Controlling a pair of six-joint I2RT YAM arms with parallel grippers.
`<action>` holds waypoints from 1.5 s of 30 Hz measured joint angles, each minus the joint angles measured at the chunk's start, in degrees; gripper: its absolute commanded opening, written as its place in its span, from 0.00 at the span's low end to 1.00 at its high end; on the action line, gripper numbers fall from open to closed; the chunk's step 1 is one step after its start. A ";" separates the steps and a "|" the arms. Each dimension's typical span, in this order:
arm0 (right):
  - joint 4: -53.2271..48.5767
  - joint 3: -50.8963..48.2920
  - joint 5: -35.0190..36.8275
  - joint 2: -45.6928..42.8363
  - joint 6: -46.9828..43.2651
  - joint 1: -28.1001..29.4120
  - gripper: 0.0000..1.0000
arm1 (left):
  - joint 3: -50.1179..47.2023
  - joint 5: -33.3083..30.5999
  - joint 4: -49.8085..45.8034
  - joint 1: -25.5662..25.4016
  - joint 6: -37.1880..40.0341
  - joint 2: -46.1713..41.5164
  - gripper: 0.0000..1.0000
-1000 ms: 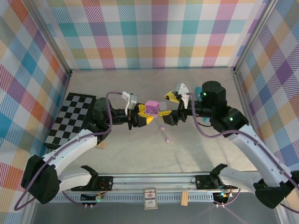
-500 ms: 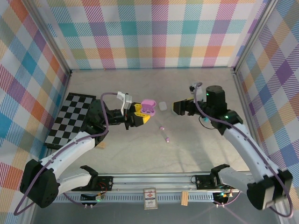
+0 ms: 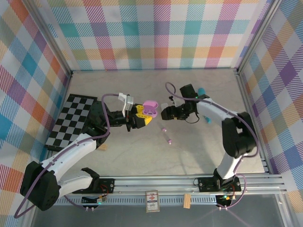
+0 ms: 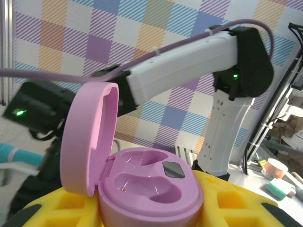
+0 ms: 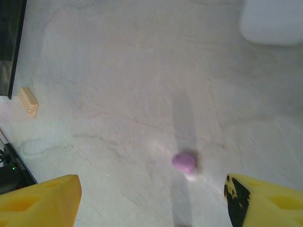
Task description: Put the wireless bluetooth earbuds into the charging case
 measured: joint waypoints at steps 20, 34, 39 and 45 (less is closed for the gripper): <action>-4.33 11.91 -5.35 18.62 -11.61 2.82 0.70 | 0.00 0.20 -0.50 0.00 0.02 0.00 0.30; -2.80 3.04 -6.51 13.51 -12.81 2.97 0.59 | 0.00 0.22 -1.64 0.00 0.04 0.00 0.30; -3.06 2.38 -6.60 13.40 -12.81 3.45 0.54 | 0.00 0.24 -1.64 0.00 0.04 0.00 0.30; -3.39 2.32 -6.16 13.40 -12.70 3.52 0.53 | 0.00 0.22 -1.64 0.00 0.04 0.00 0.30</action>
